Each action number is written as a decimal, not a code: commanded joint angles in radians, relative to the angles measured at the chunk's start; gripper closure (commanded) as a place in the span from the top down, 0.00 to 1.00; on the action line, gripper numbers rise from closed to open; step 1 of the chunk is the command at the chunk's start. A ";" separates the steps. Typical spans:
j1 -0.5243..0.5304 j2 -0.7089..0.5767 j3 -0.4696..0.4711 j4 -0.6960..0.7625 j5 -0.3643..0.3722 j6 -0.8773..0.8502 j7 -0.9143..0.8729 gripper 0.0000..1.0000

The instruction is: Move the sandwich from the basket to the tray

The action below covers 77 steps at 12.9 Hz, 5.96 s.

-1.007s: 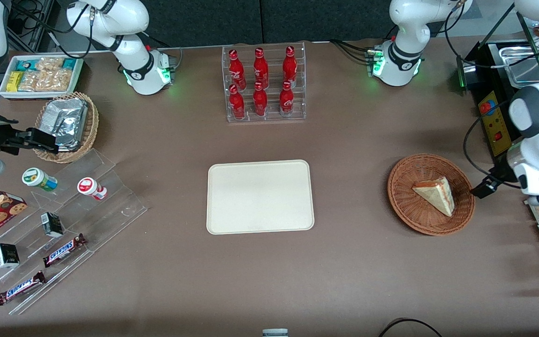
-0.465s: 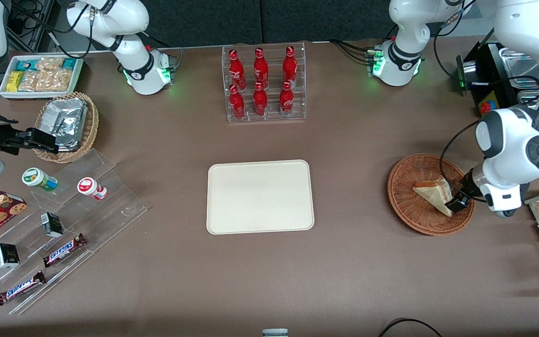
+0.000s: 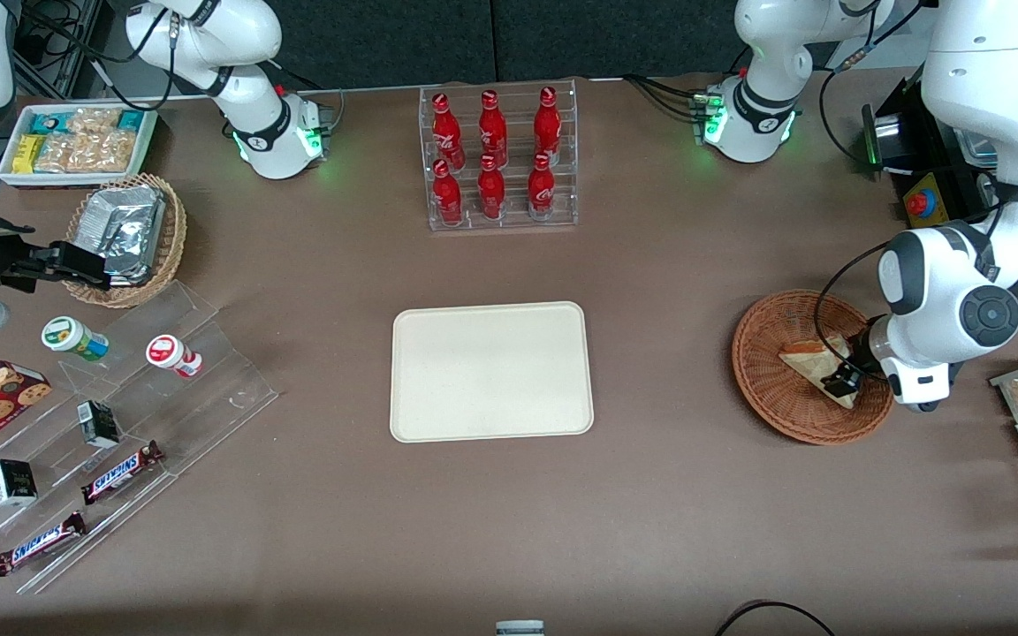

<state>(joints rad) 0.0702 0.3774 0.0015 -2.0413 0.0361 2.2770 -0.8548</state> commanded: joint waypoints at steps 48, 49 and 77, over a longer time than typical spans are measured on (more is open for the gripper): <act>-0.553 0.494 -0.461 0.723 0.344 -0.116 -0.194 0.00; -0.563 0.512 -0.451 0.740 0.344 -0.116 -0.194 0.00; -0.230 0.005 -0.460 0.644 0.110 -0.681 0.153 0.99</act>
<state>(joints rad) -0.2615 0.5209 -0.4541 -1.2820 0.2135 1.6190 -0.8355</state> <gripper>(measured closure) 0.004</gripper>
